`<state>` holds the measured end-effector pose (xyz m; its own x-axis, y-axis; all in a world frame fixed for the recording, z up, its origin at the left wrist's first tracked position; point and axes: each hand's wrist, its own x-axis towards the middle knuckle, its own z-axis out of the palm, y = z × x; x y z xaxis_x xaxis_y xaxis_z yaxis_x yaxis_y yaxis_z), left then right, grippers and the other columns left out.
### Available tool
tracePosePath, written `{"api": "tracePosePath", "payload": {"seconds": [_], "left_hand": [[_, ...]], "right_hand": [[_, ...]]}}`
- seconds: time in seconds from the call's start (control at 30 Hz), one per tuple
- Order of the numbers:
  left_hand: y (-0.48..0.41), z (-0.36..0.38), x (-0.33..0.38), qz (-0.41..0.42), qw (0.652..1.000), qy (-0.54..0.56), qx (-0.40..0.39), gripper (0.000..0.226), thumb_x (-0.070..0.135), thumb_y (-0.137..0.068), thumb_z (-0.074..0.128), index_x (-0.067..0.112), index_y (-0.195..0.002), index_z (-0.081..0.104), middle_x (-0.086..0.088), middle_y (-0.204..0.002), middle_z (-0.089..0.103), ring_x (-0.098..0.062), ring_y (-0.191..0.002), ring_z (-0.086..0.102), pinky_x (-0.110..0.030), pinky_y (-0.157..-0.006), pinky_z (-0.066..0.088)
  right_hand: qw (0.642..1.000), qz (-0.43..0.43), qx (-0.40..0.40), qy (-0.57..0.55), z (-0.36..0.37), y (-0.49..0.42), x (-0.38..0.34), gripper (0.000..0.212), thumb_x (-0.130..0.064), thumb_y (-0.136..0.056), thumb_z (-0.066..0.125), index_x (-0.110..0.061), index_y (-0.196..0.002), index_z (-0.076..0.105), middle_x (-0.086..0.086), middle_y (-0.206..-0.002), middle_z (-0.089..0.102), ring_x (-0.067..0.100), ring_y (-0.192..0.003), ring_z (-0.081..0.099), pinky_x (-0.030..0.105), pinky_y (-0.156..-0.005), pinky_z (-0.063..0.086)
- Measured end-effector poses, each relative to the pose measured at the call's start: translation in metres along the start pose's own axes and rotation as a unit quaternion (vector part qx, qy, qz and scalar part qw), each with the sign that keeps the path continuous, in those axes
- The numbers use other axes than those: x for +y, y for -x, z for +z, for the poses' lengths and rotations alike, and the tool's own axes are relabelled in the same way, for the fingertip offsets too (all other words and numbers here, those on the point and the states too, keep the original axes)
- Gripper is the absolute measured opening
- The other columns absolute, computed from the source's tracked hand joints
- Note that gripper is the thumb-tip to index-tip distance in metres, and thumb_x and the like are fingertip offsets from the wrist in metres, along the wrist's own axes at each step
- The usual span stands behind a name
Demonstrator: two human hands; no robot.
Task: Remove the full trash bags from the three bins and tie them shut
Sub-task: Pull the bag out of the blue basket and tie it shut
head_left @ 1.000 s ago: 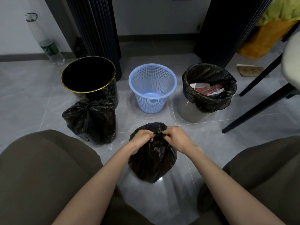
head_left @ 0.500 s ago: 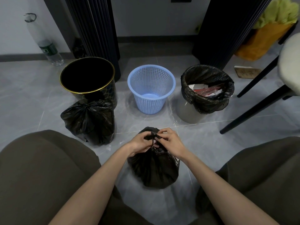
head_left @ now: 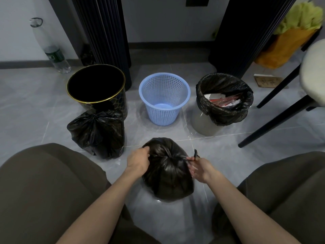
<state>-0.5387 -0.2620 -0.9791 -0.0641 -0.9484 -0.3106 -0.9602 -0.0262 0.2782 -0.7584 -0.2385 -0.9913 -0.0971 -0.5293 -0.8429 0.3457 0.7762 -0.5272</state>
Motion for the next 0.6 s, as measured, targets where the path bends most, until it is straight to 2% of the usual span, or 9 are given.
{"api": "tracePosePath", "payload": {"seconds": [0.07,0.17,0.23,0.3,0.37,0.43,0.5,0.6], "left_hand": [[0.0,0.007,-0.001,-0.018,0.998,0.055,-0.024,0.011,0.01,-0.092,0.042,0.013,-0.089,0.053,-0.009,-0.1,0.066,-0.028,-0.093,0.061,-0.032,-0.073,0.043],[-0.016,0.0,0.005,-0.047,0.974,0.218,-0.051,0.025,0.013,-0.093,0.047,0.015,-0.069,0.044,-0.013,-0.087,0.061,-0.021,-0.076,0.054,-0.031,-0.071,0.04],[-0.021,-0.009,0.017,-0.077,0.918,0.379,-0.086,0.025,0.014,-0.094,0.045,0.017,-0.07,0.047,-0.005,-0.082,0.056,-0.015,-0.076,0.051,-0.033,-0.077,0.043],[-0.02,-0.013,0.031,-0.096,0.836,0.527,-0.121,0.023,0.012,-0.096,0.041,0.018,-0.077,0.053,-0.003,-0.091,0.059,-0.015,-0.089,0.053,-0.027,-0.081,0.043],[-0.016,-0.011,0.04,-0.097,0.765,0.622,-0.135,0.024,0.011,-0.098,0.038,0.016,-0.081,0.055,-0.007,-0.102,0.064,-0.017,-0.098,0.057,-0.025,-0.086,0.042],[-0.014,-0.007,0.042,-0.103,0.713,0.682,-0.126,0.025,0.01,-0.099,0.035,0.011,-0.083,0.053,-0.012,-0.096,0.067,-0.02,-0.094,0.062,-0.027,-0.09,0.045],[-0.015,-0.005,0.042,-0.107,0.697,0.7,-0.113,0.026,0.011,-0.1,0.032,0.011,-0.079,0.048,-0.009,-0.074,0.058,-0.017,-0.074,0.059,-0.025,-0.08,0.047],[-0.015,0.002,0.041,-0.118,0.71,0.684,-0.116,0.028,0.013,-0.101,0.033,0.014,-0.075,0.043,-0.001,-0.059,0.037,-0.01,-0.052,0.038,-0.024,-0.064,0.043]], "right_hand": [[0.999,0.018,0.007,-0.03,0.0,0.002,0.002,0.043,-0.014,-0.101,0.032,-0.014,-0.062,0.051,0.0,-0.086,0.062,0.012,-0.077,0.054,0.021,-0.07,0.043],[0.995,-0.045,-0.017,-0.089,0.012,0.005,-0.01,0.035,-0.013,-0.102,0.027,-0.014,-0.069,0.04,0.009,-0.1,0.064,0.022,-0.095,0.06,0.027,-0.091,0.044],[0.991,-0.058,-0.042,-0.117,0.018,0.006,-0.016,0.034,-0.013,-0.102,0.027,-0.014,-0.071,0.04,0.01,-0.087,0.067,0.021,-0.089,0.062,0.028,-0.088,0.047],[0.991,-0.067,-0.057,-0.103,0.025,0.007,-0.016,0.033,-0.013,-0.102,0.028,-0.014,-0.071,0.042,0.006,-0.065,0.068,0.02,-0.083,0.062,0.026,-0.082,0.047],[0.991,-0.081,-0.064,-0.089,0.031,0.008,-0.015,0.034,-0.015,-0.103,0.028,-0.013,-0.072,0.043,0.004,-0.055,0.062,0.021,-0.078,0.06,0.027,-0.083,0.046],[0.99,-0.091,-0.063,-0.09,0.035,0.01,-0.014,0.036,-0.018,-0.104,0.028,-0.012,-0.072,0.044,0.004,-0.055,0.051,0.02,-0.07,0.057,0.029,-0.08,0.048],[0.99,-0.096,-0.058,-0.087,0.034,0.009,-0.014,0.035,-0.02,-0.104,0.03,-0.012,-0.072,0.044,0.0,-0.049,0.043,0.017,-0.059,0.053,0.027,-0.072,0.049],[0.992,-0.08,-0.049,-0.086,0.033,0.006,-0.011,0.035,-0.021,-0.105,0.03,-0.012,-0.073,0.041,-0.005,-0.038,0.033,0.011,-0.041,0.043,0.025,-0.065,0.049]]}}
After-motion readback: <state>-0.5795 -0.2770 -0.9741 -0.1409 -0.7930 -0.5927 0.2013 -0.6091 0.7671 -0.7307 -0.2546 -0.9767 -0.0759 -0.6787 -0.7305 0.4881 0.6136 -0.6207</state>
